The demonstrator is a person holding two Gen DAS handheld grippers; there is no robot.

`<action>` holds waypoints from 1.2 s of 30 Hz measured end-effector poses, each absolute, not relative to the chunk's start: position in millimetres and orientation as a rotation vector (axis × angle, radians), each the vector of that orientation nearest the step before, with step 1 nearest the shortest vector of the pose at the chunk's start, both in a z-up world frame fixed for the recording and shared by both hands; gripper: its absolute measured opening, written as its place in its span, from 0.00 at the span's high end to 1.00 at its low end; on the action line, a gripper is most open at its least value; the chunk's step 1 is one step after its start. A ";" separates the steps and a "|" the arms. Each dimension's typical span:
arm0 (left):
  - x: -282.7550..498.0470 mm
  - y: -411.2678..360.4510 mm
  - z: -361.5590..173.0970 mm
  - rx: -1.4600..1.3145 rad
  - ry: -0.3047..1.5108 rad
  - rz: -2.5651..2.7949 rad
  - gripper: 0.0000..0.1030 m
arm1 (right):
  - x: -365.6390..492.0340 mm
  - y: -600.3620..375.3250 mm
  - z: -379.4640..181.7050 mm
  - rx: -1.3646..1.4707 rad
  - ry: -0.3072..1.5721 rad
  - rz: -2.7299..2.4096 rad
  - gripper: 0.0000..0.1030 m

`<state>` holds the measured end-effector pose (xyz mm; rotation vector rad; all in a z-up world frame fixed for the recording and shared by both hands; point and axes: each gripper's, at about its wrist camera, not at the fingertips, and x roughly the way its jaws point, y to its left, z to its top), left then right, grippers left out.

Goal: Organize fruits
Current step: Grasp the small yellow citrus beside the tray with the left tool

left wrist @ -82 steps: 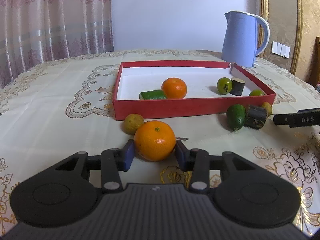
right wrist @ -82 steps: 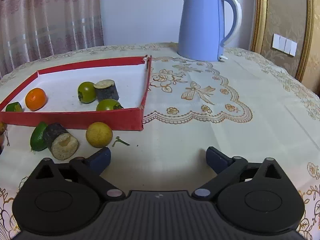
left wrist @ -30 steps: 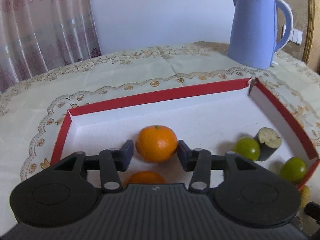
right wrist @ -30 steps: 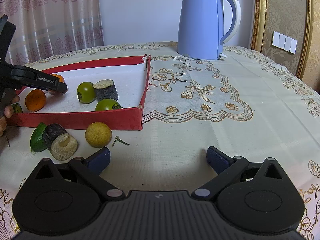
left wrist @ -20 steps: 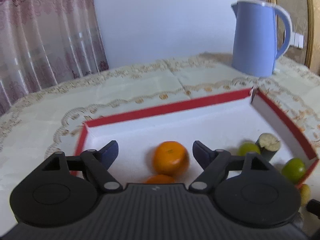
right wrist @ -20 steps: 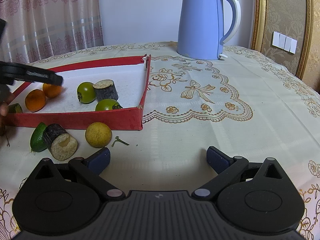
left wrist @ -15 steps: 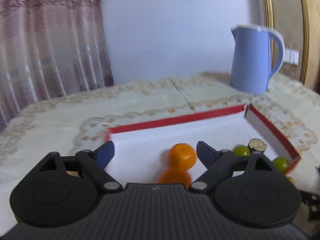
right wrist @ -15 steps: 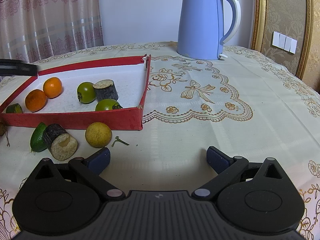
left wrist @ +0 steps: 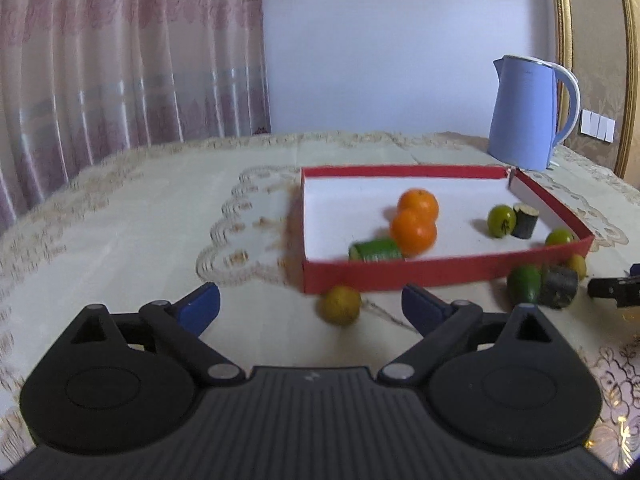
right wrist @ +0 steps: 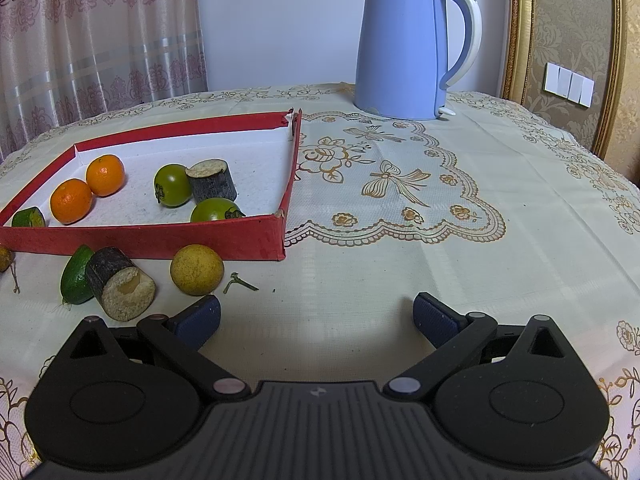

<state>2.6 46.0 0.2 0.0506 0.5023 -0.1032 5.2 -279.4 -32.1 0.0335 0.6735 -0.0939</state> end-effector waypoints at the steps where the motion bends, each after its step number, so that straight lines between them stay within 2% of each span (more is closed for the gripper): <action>1: 1.9 44.6 -1.6 0.054 0.508 -0.107 0.06 | 5.2 -279.2 -32.0 0.034 0.673 -0.094 0.00; 17: 30.0 19.0 -11.2 0.092 0.528 -0.091 0.09 | 5.1 -279.5 -31.9 0.033 0.673 -0.093 0.00; 19: 33.8 17.5 -14.5 0.099 0.551 -0.095 0.12 | 5.1 -279.4 -31.9 0.034 0.674 -0.093 0.00; 21: 37.3 18.1 -16.4 0.096 0.568 -0.089 0.19 | 5.1 -279.4 -31.9 0.034 0.674 -0.093 0.00; 28: 42.9 15.7 -21.2 0.108 0.605 -0.093 0.23 | 5.1 -279.3 -31.9 0.033 0.674 -0.093 0.00; 31: 42.6 13.5 -20.8 0.119 0.605 -0.101 0.29 | 5.0 -279.6 -31.8 0.033 0.674 -0.093 0.00; 33: 43.5 13.3 -20.0 0.112 0.606 -0.105 0.37 | 5.0 -279.5 -31.8 0.033 0.674 -0.093 0.00; 36: 45.2 13.6 -19.5 0.096 0.609 -0.111 0.40 | 5.0 -279.6 -31.9 0.033 0.674 -0.093 0.00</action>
